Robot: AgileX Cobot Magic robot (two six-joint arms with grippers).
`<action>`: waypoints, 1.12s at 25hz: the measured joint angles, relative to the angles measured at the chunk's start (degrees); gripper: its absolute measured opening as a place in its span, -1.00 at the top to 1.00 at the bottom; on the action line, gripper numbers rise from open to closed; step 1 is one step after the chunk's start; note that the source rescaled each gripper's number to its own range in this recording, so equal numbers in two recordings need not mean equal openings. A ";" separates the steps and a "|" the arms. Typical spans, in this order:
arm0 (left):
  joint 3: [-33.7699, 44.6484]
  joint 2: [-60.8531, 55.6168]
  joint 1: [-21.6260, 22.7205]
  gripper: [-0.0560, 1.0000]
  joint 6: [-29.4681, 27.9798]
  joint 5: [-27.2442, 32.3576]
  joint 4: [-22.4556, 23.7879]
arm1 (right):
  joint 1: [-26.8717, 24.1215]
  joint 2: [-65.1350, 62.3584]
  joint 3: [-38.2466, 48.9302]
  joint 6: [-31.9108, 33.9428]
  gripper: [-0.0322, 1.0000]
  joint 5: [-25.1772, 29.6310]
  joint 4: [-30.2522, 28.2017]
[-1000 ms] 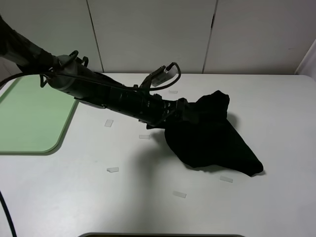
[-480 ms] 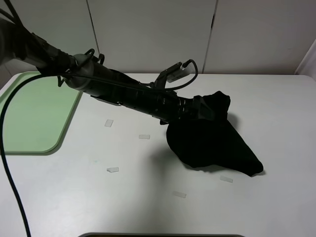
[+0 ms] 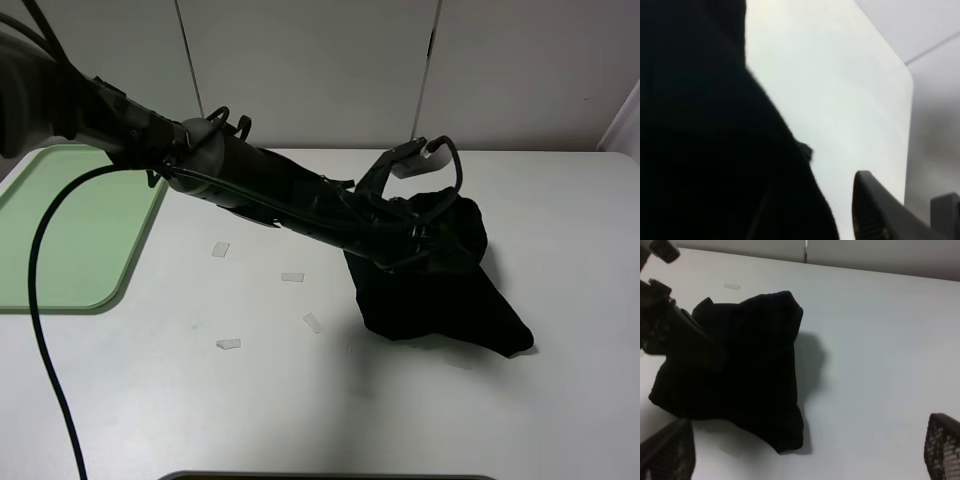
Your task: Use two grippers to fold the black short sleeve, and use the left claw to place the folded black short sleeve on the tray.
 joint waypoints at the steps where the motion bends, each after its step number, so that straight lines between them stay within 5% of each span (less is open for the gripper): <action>1: -0.12 0.00 -0.63 0.26 1.42 0.05 0.00 | 0.00 0.00 0.00 0.00 -1.00 0.00 0.00; 28: -1.52 2.81 -8.42 0.30 34.89 -8.85 0.06 | 0.00 0.00 0.00 0.00 -1.00 0.00 0.00</action>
